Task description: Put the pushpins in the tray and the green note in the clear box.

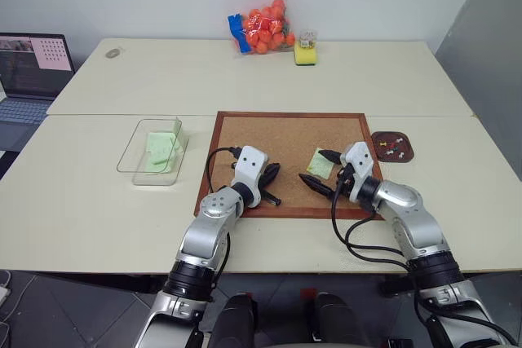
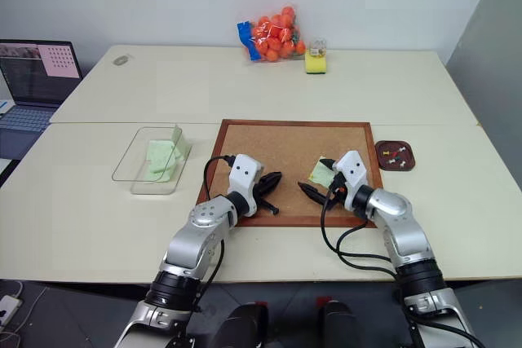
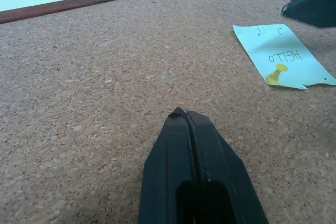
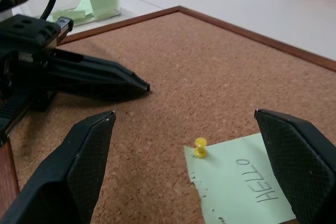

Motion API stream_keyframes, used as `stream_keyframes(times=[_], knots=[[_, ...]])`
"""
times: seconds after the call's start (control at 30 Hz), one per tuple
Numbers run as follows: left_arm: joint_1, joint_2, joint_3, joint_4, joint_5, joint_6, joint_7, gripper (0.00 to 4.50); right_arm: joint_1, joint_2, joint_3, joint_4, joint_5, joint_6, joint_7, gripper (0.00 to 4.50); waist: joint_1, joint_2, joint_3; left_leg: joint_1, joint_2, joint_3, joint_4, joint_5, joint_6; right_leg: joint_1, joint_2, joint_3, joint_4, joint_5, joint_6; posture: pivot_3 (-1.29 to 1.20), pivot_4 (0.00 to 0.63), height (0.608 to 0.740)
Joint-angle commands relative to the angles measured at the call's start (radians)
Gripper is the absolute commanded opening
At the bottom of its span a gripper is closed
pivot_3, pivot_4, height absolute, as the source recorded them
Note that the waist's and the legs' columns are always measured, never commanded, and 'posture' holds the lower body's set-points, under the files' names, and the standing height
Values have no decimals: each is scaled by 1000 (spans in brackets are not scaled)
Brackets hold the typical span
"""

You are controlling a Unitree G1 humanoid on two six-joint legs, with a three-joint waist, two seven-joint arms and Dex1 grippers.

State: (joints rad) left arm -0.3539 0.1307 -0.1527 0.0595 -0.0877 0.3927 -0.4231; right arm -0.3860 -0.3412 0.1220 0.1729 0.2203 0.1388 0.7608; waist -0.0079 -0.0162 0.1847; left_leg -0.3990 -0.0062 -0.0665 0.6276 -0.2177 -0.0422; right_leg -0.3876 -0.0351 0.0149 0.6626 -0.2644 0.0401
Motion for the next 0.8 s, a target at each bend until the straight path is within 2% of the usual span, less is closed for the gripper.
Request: stream_keyframes(times=[0.03, 0.17, 0.2, 0.23, 0.33, 0.53, 0.8], knots=[[16, -5, -17, -7, 5, 8, 4, 0, -38, 12, 8, 19, -12, -24, 14, 4492, 0, 0, 0, 0, 0, 0, 0, 0, 0, 0, 0, 0, 0, 0, 0, 0, 150, 740], [19, -4, -17, -12, 5, 10, 5, 0, -47, 18, 14, 49, -20, -36, 17, 4492, 0, 0, 0, 0, 0, 0, 0, 0, 0, 0, 0, 0, 0, 0, 0, 0, 150, 740], [20, -4, -18, -13, 5, 11, 5, 0, -49, 21, 14, 54, -19, -36, 17, 4132, 0, 0, 0, 0, 0, 0, 0, 0, 0, 0, 0, 0, 0, 0, 0, 0, 150, 740], [20, -5, -19, -14, 5, 11, 6, 0, -52, 26, 11, 62, -17, -34, 16, 4070, 0, 0, 0, 0, 0, 0, 0, 0, 0, 0, 0, 0, 0, 0, 0, 0, 150, 740], [21, -4, -19, -16, 6, 12, 5, 0, -62, 37, 5, 83, -15, -31, 9, 3341, -1, 0, 0, 0, 0, 0, 0, 0, 0, 0, 0, 0, 0, 0, -1, 0, 150, 740], [21, -5, -18, -19, 8, 15, 8, 0, -76, 44, -11, 110, -11, -21, -3, 2250, -2, 0, 0, 0, 0, 0, 0, 0, 0, 0, 0, 0, 0, 0, 0, 0, 150, 740], [20, -6, -17, -19, 6, 19, 9, 0, -83, 49, -23, 122, -13, -20, -11, 470, -2, 0, 0, 0, 0, 0, 0, 0, 0, 0, 0, 0, 0, 0, -1, 0, 150, 740]])
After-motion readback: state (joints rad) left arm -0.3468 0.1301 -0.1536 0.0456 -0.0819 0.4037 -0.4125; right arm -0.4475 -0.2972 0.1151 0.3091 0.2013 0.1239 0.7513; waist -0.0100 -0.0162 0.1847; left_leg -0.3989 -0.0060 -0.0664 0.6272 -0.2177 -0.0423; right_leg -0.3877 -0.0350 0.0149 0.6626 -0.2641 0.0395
